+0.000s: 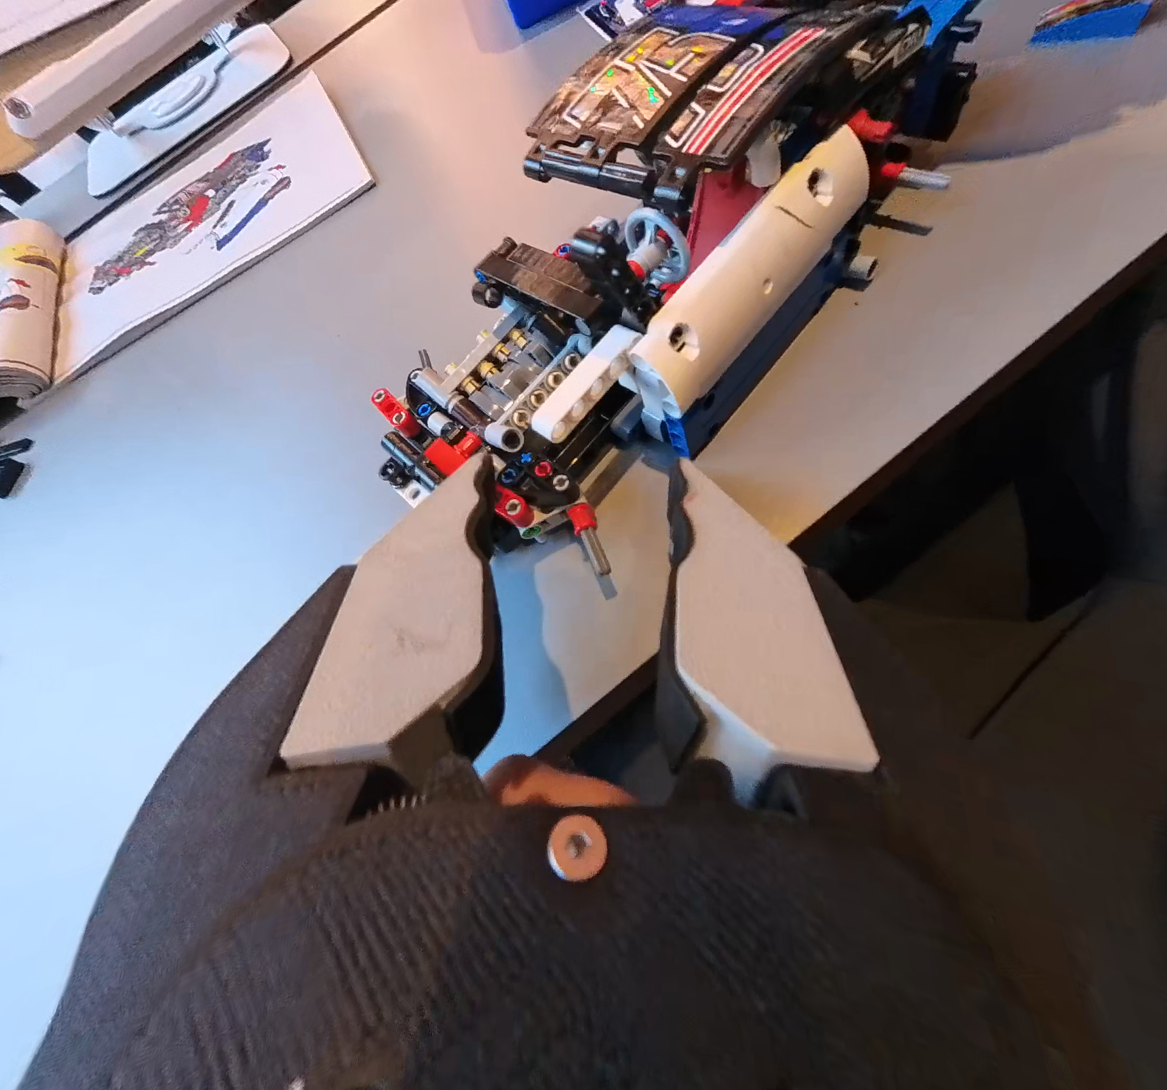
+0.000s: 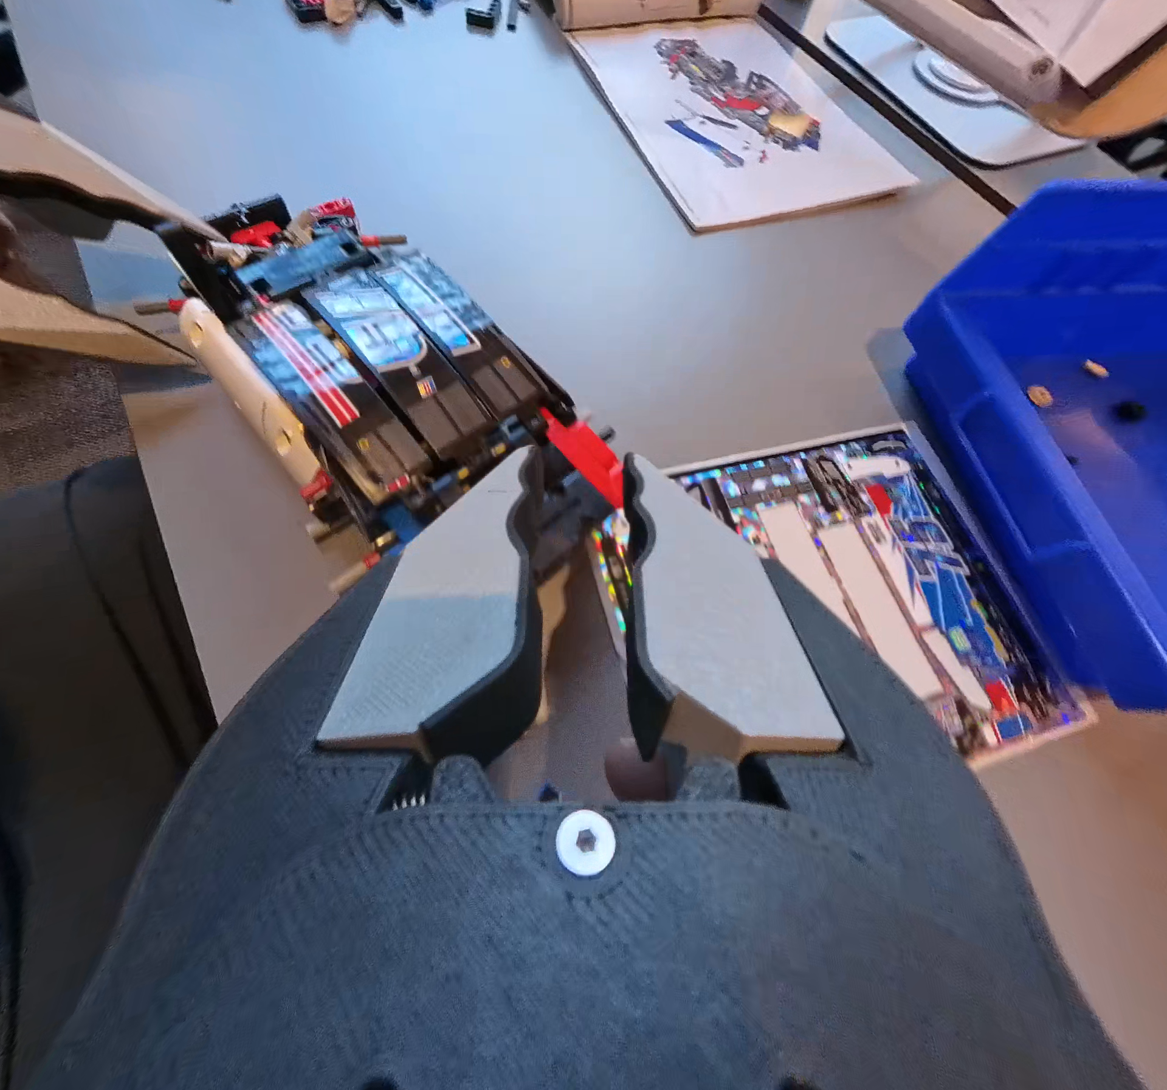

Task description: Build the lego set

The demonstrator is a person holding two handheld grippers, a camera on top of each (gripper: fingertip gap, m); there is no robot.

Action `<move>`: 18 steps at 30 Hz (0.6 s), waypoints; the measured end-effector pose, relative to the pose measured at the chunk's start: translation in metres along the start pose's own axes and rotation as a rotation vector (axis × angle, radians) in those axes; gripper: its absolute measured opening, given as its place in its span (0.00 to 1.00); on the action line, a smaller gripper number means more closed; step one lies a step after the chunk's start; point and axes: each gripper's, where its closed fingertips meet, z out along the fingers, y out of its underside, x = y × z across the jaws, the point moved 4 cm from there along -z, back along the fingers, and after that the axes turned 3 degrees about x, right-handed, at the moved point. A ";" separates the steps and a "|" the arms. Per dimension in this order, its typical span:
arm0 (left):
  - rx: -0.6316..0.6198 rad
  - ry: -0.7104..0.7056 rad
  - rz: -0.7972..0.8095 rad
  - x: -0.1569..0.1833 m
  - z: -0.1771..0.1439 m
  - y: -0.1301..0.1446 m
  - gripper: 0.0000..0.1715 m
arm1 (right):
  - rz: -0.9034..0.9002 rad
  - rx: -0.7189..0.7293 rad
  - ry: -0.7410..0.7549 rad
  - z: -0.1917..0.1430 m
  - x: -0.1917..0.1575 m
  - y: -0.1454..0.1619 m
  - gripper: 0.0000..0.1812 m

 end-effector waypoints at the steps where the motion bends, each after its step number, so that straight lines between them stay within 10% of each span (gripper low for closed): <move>1: 0.003 -0.005 0.002 0.000 0.000 -0.001 0.30 | 0.007 -0.001 0.010 -0.006 0.003 0.006 0.13; 12: -0.055 0.000 0.057 -0.007 0.001 -0.006 0.31 | 0.072 -0.061 0.010 -0.046 0.003 0.064 0.22; 18: -0.102 0.085 0.138 -0.014 0.005 -0.022 0.48 | 0.031 -0.063 -0.037 -0.055 -0.002 0.076 0.31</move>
